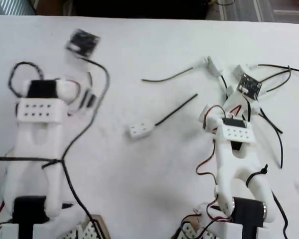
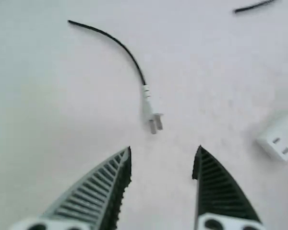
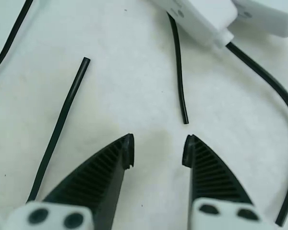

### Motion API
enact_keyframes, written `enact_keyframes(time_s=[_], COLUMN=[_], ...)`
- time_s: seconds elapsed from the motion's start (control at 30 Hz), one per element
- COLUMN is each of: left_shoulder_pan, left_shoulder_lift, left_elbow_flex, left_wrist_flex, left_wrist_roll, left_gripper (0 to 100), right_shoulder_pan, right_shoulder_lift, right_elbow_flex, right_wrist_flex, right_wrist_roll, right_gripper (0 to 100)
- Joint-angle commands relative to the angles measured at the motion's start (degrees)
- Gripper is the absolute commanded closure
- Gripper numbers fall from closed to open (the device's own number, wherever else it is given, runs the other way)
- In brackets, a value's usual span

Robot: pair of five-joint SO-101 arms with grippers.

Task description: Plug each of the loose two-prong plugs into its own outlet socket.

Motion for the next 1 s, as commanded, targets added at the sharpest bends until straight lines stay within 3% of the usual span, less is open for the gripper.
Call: enact_keyframes(time_s=[0.0, 0.23, 0.53, 0.83, 0.97], left_shoulder_pan=[-5.8, -6.7, -1.3, -2.8, -2.5], left_shoulder_lift=[2.7, 26.0, 53.7, 71.4, 74.9], left_elbow_flex=[-0.2, -13.7, -46.3, -67.5, -76.2], left_wrist_flex=[-6.2, -8.8, 9.7, 16.7, 24.7], left_wrist_roll=[0.7, 0.7, 0.6, 0.5, 0.5], left_gripper=[78, 78, 78, 79, 90], right_shoulder_pan=[0.0, 0.0, 0.0, 0.0, 0.0], right_shoulder_lift=[-2.2, -2.2, -2.1, -2.0, -2.2], right_elbow_flex=[0.6, 0.6, 0.6, 0.6, 0.6], right_wrist_flex=[-0.8, -0.9, -1.0, -1.0, -1.0], right_wrist_roll=[0.3, 0.3, 0.3, 0.3, 0.3], right_gripper=[83.2, 83.2, 83.1, 83.2, 83.2])
